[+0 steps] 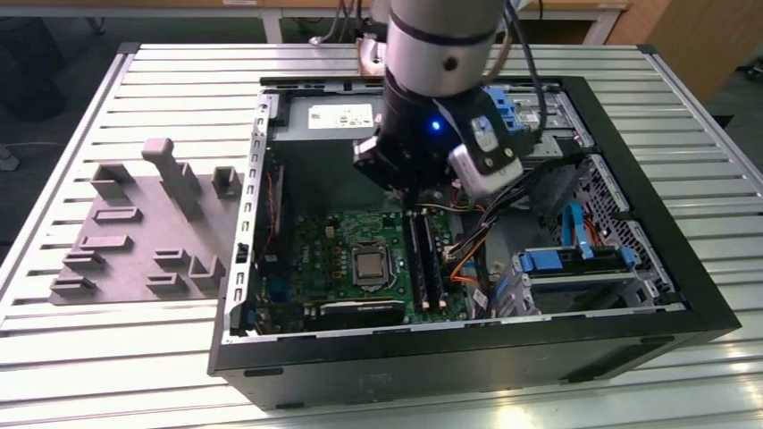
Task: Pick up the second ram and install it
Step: 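Press down the second ram until it locks into place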
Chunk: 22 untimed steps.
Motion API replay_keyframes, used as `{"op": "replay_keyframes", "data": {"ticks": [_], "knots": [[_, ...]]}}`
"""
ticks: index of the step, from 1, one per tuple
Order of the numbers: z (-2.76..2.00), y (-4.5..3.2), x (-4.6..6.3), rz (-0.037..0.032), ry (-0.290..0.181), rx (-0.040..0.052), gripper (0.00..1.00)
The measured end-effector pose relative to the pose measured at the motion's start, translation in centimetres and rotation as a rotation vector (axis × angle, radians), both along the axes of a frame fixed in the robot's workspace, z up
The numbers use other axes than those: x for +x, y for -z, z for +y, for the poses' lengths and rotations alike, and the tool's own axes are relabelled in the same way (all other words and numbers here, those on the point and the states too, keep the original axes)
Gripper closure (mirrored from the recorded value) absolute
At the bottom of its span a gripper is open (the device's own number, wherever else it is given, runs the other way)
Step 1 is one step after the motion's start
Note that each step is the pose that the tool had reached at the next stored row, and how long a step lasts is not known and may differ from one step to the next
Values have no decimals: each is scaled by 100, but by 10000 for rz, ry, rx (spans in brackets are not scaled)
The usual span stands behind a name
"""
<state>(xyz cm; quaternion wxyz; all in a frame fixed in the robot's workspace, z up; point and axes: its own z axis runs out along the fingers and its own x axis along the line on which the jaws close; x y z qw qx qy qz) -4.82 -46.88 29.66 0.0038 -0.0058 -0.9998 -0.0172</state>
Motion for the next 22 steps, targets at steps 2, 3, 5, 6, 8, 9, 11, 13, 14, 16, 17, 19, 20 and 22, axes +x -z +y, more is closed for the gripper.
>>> {"op": "replay_keyframes", "data": {"ticks": [2,3,5,6,8,9,11,13,14,16,17,19,20,22], "knots": [[69,-130,-118,-40,86,18,89],[112,-205,-185,-64,133,29,89],[224,-381,-331,-121,247,50,89],[285,-468,-401,-150,307,57,89],[399,-620,-515,-202,409,69,89],[453,-688,-562,-224,452,72,89],[544,-797,-634,-264,528,78,89],[618,-880,-687,-295,586,84,89],[646,-910,-704,-306,606,84,89],[685,-952,-729,-321,637,85,89],[695,-962,-735,-325,645,86,89],[699,-965,-737,-329,647,88,89],[699,-966,-737,-329,646,88,89],[699,-967,-737,-327,647,86,89]]}}
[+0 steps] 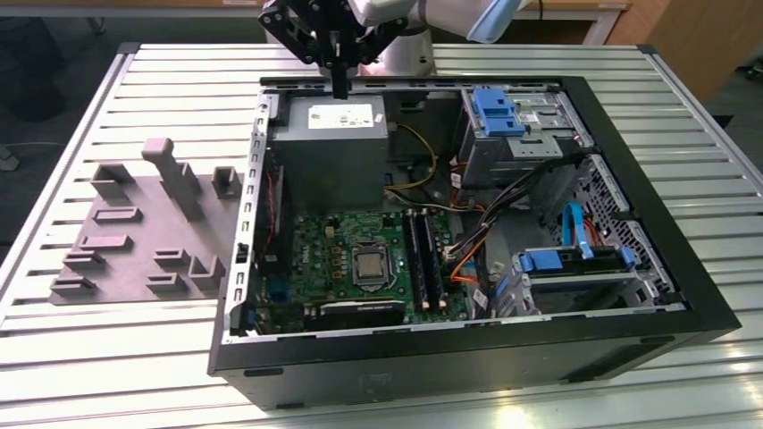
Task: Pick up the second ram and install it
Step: 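Press down the second ram until it locks into place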
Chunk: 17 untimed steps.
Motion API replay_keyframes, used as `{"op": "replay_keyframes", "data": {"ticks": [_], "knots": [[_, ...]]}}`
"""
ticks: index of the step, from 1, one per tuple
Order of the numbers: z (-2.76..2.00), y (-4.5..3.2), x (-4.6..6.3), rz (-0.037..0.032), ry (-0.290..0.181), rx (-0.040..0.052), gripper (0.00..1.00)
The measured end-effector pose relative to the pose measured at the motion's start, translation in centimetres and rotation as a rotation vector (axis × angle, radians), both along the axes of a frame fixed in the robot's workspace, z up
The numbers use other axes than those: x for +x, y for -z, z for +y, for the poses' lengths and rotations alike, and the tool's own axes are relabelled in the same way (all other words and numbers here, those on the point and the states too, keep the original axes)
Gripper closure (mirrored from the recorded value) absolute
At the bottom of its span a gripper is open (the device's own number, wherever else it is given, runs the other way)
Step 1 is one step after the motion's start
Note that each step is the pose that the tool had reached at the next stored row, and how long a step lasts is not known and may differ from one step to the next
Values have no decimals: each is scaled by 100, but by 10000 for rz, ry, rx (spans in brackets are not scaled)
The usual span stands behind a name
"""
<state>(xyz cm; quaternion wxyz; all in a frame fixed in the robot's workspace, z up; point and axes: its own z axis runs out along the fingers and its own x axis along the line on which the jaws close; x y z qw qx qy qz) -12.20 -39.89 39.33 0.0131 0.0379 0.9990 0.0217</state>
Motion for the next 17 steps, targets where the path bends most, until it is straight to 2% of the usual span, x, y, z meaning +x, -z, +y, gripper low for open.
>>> {"op": "replay_keyframes", "data": {"ticks": [17], "knots": [[0,6,0,0,0,48,89]]}}
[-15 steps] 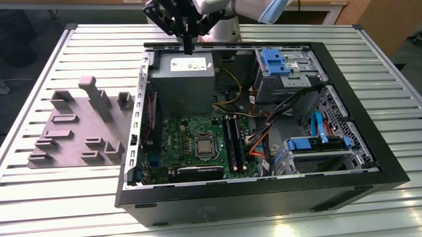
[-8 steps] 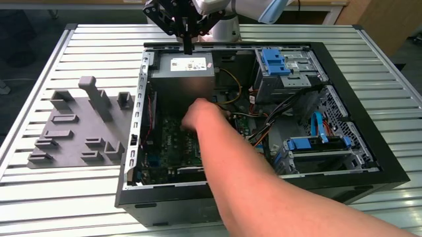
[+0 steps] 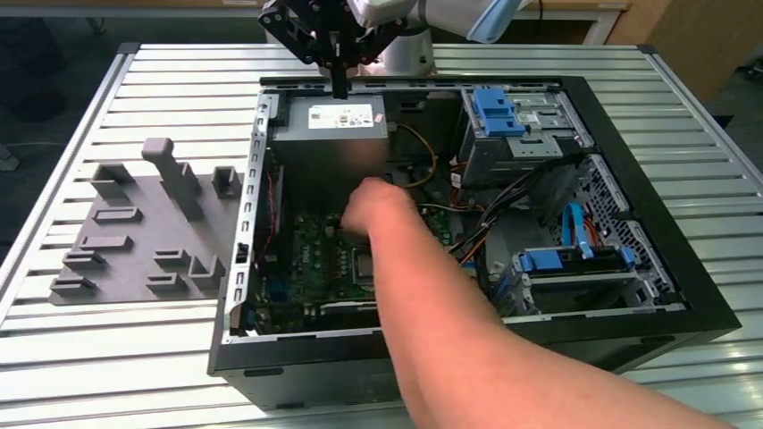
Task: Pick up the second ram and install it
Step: 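Press down the second ram until it locks into place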
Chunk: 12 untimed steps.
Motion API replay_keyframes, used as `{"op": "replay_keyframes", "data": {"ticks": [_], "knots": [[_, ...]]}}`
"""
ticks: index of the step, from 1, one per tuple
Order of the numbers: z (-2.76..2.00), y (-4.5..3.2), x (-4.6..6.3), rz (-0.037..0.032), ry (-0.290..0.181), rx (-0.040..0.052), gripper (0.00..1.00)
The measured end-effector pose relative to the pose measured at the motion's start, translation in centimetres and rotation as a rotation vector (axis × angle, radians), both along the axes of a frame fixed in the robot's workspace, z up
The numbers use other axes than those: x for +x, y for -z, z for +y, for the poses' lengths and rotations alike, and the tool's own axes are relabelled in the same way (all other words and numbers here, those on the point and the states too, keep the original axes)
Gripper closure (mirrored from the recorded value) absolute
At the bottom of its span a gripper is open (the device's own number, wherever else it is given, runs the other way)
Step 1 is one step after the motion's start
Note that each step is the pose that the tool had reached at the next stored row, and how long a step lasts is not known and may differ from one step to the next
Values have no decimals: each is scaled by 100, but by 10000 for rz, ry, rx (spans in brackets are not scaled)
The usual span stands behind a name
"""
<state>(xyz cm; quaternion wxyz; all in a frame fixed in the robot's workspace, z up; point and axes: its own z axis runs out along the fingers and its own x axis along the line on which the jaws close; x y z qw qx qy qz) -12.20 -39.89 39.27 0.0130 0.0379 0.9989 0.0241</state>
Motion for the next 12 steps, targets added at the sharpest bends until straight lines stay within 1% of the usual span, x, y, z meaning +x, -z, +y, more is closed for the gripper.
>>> {"op": "replay_keyframes", "data": {"ticks": [3,12], "knots": [[0,16,-4,-1,0,1,89],[0,16,-21,-1,0,0,89]]}}
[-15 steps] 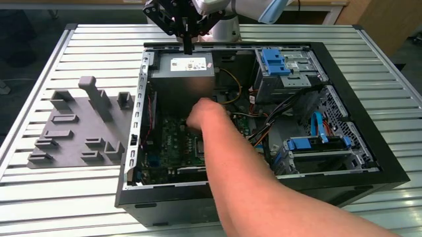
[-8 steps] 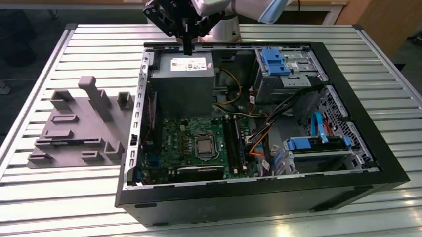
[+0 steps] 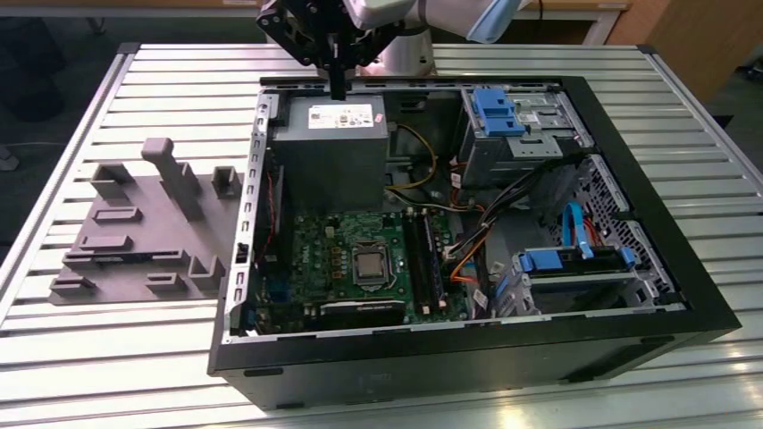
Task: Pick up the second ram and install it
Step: 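Press down the second ram until it locks into place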
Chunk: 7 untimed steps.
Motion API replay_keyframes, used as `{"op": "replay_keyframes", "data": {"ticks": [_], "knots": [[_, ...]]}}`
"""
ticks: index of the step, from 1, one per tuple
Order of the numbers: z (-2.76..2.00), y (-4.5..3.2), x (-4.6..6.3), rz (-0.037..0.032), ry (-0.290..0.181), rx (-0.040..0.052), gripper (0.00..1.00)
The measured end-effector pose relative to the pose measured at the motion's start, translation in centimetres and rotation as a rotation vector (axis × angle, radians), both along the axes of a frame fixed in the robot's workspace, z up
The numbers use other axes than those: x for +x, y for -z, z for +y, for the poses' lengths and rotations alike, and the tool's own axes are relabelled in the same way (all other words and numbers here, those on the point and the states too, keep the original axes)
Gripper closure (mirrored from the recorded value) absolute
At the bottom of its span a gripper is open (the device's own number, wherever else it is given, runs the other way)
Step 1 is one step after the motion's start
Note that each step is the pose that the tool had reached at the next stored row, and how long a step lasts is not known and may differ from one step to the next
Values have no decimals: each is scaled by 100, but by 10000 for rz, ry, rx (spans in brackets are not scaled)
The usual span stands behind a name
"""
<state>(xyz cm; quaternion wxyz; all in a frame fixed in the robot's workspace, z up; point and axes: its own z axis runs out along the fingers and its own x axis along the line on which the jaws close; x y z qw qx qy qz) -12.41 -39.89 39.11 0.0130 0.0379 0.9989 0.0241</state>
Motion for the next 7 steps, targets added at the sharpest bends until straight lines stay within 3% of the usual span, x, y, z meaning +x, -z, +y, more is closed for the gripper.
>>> {"op": "replay_keyframes", "data": {"ticks": [7], "knots": [[0,0,-9,1,0,0,89]]}}
